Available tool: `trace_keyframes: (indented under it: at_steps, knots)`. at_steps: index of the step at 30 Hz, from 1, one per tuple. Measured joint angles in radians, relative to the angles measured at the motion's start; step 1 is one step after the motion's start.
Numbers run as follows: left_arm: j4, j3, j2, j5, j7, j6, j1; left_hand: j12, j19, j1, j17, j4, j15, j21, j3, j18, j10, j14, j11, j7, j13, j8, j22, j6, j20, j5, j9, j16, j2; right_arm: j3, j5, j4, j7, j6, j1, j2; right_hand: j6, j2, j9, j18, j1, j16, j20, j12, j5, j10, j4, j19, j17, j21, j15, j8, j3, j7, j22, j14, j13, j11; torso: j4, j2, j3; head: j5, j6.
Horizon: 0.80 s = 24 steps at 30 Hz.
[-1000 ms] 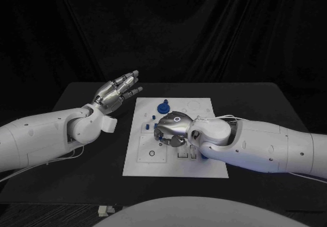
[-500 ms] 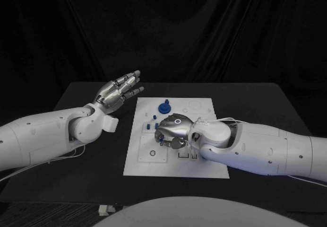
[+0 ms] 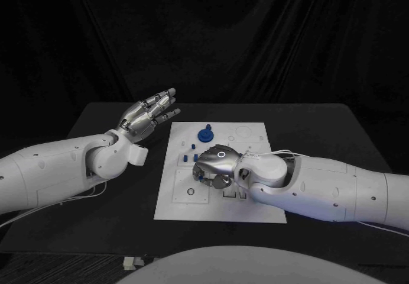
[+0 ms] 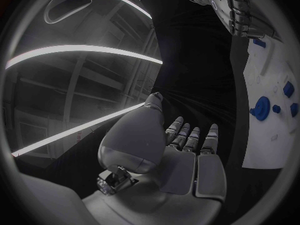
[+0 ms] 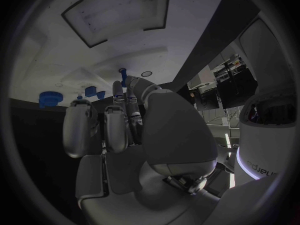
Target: Assemble the parts on the task board
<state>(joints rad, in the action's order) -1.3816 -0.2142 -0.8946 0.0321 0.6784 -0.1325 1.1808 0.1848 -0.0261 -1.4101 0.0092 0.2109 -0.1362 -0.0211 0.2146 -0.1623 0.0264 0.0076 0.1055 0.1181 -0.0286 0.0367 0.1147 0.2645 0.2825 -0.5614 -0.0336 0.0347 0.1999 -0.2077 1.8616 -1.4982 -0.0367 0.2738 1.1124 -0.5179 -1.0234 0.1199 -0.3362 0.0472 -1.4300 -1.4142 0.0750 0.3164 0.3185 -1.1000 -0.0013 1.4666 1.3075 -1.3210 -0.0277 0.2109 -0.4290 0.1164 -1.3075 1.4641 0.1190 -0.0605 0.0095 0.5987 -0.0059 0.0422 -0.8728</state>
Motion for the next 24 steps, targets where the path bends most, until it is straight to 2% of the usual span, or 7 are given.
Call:
trace_keyframes:
  at_steps: [16, 24]
  knots:
    - [0.004, 0.000, 0.004, 0.000, 0.000, -0.009, -0.002, 0.000, 0.000, -0.004, 0.001, 0.000, 0.000, 0.000, 0.000, 0.000, 0.000, 0.000, 0.000, 0.000, 0.000, 0.000, 0.001, 0.000, 0.000, 0.000, 0.000, 0.000, 0.004, 0.000, 0.001, 0.008, 0.000, 0.008, -0.009, 0.004, 0.000, 0.004, 0.001, 0.000, -0.004, 0.000, 0.000, 0.005, 0.002, -0.004, -0.003, 0.000, 0.000, 0.000, 0.000, 0.000, -0.003, 0.000, 0.000, 0.000, 0.000, 0.004, -0.0002, -0.001, -0.0003, 0.001, 0.000]
    - [0.005, 0.000, 0.004, 0.000, 0.000, -0.013, -0.003, 0.000, 0.000, -0.004, 0.001, -0.003, 0.000, 0.000, -0.003, 0.000, 0.000, 0.000, 0.000, 0.000, 0.000, 0.000, 0.000, 0.000, 0.000, 0.000, 0.000, 0.000, 0.004, 0.000, 0.001, 0.010, -0.002, 0.004, -0.009, 0.002, 0.004, 0.004, 0.003, 0.000, -0.004, 0.000, 0.000, 0.005, 0.002, -0.004, -0.003, 0.000, 0.000, 0.000, 0.000, -0.011, -0.003, 0.004, 0.000, 0.000, 0.000, 0.004, -0.0002, -0.001, -0.0003, 0.003, 0.000]
